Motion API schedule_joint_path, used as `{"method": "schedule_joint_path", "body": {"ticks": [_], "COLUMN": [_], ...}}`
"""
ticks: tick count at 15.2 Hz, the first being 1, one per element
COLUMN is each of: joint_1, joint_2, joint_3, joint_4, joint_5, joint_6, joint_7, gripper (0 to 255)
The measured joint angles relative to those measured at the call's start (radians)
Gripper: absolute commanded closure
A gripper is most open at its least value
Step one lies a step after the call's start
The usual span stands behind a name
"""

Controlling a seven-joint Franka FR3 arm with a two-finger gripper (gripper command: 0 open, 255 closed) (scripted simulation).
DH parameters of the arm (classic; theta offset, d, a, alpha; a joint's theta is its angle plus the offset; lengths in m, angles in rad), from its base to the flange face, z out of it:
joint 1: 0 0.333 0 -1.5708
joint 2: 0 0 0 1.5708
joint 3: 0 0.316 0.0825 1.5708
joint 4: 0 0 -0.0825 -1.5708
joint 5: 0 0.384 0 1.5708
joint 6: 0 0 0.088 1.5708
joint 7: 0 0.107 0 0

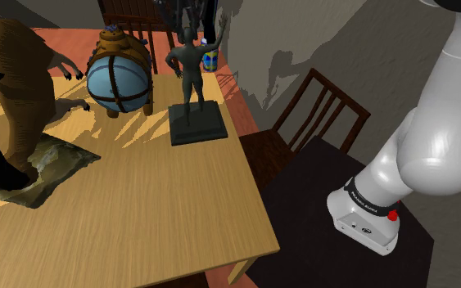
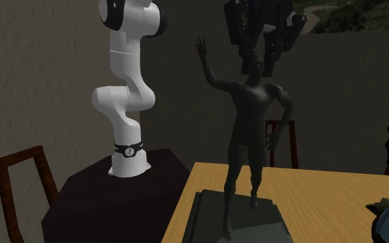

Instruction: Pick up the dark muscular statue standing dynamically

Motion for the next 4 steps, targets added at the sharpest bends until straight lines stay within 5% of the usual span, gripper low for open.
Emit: {"method": "schedule_joint_path", "body": {"ticks": [4], "joint_1": [0.006], "joint_2": [0.018], "joint_3": [0.001], "joint_4": [0.076], "joint_5": [-0.004], "joint_6": [-0.058], "joint_7": [0.0], "gripper": [255]}}
